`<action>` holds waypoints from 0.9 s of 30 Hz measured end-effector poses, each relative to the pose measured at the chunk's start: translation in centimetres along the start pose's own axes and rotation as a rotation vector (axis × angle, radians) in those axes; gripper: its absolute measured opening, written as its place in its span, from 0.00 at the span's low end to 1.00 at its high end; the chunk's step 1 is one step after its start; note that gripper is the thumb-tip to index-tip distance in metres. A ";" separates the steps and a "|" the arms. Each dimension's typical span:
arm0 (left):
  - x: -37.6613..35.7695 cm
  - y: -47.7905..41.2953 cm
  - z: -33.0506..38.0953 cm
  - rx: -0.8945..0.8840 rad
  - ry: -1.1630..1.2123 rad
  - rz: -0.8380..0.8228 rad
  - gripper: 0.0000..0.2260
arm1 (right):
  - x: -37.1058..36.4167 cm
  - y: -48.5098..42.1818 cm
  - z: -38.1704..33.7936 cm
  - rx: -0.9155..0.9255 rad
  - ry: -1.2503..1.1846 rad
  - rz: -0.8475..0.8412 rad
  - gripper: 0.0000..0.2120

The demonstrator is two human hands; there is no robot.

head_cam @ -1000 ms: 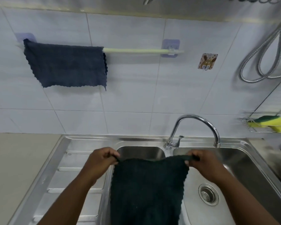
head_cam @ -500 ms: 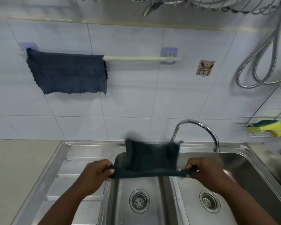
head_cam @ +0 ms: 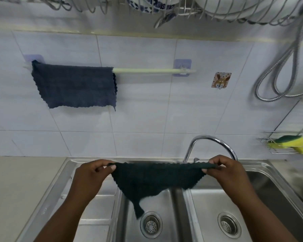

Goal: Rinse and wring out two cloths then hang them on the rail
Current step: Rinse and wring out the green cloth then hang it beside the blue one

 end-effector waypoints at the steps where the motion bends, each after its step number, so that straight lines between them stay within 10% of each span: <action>1: 0.3 -0.2 0.4 0.007 0.035 0.003 0.04 | -0.1 -0.1 -0.2 -0.030 -0.088 -0.021 0.08; 18: 6.3 -9.2 11.9 -0.153 0.636 0.225 0.06 | 0.7 -7.9 -14.1 0.057 -0.602 0.068 0.05; 27: 11.0 -14.4 19.1 -0.280 0.577 0.351 0.04 | 0.7 -11.8 -22.9 0.237 -0.774 0.097 0.05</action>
Point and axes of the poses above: each hand's wrist, its own y-axis away from the middle knuckle, its own x-axis out of the back of the hand, z = x × y, the point moved 5 cm from there along -y, towards the middle knuckle, and after that the axes turned 3 degrees about -x, right-handed, at the moved point
